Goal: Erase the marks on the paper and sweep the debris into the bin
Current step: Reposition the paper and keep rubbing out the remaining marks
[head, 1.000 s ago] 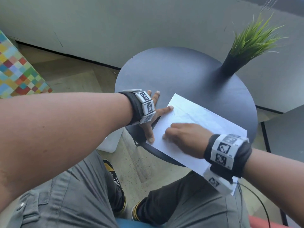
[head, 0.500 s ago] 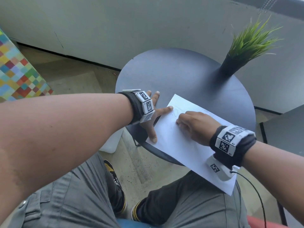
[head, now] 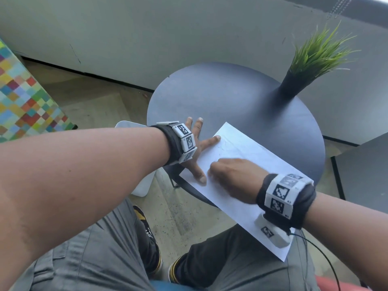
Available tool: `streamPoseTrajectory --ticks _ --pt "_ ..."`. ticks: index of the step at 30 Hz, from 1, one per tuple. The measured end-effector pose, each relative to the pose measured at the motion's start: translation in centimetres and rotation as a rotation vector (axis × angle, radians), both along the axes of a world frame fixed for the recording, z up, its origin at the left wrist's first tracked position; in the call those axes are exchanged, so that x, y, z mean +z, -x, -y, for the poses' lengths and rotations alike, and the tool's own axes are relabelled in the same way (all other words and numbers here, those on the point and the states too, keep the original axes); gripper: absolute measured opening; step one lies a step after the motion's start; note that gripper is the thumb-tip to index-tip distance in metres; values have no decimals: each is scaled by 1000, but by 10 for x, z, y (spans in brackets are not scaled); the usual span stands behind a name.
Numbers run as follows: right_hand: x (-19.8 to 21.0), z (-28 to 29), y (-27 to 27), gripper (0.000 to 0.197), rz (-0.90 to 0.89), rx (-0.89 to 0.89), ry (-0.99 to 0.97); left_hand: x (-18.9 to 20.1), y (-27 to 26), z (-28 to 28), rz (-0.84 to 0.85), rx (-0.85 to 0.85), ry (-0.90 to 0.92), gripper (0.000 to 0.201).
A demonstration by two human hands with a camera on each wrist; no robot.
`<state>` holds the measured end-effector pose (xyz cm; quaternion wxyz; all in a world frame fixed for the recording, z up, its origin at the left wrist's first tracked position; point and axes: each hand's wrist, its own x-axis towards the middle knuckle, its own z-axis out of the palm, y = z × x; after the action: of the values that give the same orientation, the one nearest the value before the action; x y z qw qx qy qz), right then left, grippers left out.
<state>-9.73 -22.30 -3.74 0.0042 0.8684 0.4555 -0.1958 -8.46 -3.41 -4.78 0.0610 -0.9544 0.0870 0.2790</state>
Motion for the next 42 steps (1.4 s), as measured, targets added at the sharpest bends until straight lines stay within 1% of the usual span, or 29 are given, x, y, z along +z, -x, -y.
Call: streamPoseTrajectory --ticks 1,2,5,6,7,8,10,11,12,14,16,18,20,21,22,23,25,26,30,32,34,35,36,39,40,41,42 --pt "-2 -2 6 20 -45 52 1 0 0 0 0 -3 -2 141" --pt "0 -2 2 20 -58 45 11 0 0 1 -2 -4 1 142" --pt "3 5 -33 20 54 -183 -25 1 -1 0 -1 3 19 141" --pt "1 5 -37 19 86 -208 -37 1 0 0 -4 5 23 141" --pt "1 2 -33 17 100 -173 -24 1 0 -1 -10 8 24 141" --pt "1 -4 -24 18 88 -97 3 1 0 -1 -16 9 22 142" --pt "0 -10 -3 23 -10 51 41 2 1 -1 -16 7 19 142" --pt "1 -8 -2 26 -24 63 60 2 1 -1 -11 7 23 141" --pt "3 -6 -11 26 0 29 60 3 1 -1 -9 9 28 141" --pt "5 3 -34 23 58 -135 12 3 3 1 -8 22 33 137" --pt "5 13 -45 23 61 -236 -10 6 5 3 -9 44 44 126" --pt "1 16 -42 25 37 -231 -17 14 3 4 -2 73 98 108" --pt "-3 18 -34 26 -9 -212 -16 19 -3 0 58 70 194 86" --pt "-3 18 -32 27 -22 -204 -15 19 -5 -2 96 56 222 82" --pt "-4 18 -30 28 -26 -195 -15 17 -6 -4 117 47 222 86" --pt "-5 19 -28 28 -21 -181 -24 15 -6 -5 115 48 200 98" --pt "-6 20 -25 24 0 -153 -37 8 -4 -4 72 67 144 119" --pt "-7 20 -23 23 8 -136 -30 5 -3 -4 50 68 127 124" --pt "-2 14 -21 19 -6 -73 15 6 -2 -3 18 40 98 126" --pt "2 7 -33 15 50 -132 28 8 -3 -3 10 37 81 127" --pt "5 1 -47 17 100 -232 13 8 -3 -2 5 33 81 127" --pt "4 -2 -50 18 115 -246 -6 9 -3 -2 6 34 83 127" --pt "2 -7 -49 18 115 -233 -12 8 -4 -2 5 36 82 128" --pt "-5 -19 -28 15 29 -43 37 7 -4 -1 -3 30 69 132" --pt "-4 -18 -26 14 15 -19 45 6 -5 0 -1 27 65 133" --pt "-1 -16 -31 16 29 -41 48 5 -6 -1 0 26 67 133" --pt "2 -14 -41 19 61 -113 49 4 -6 -1 1 25 76 132"
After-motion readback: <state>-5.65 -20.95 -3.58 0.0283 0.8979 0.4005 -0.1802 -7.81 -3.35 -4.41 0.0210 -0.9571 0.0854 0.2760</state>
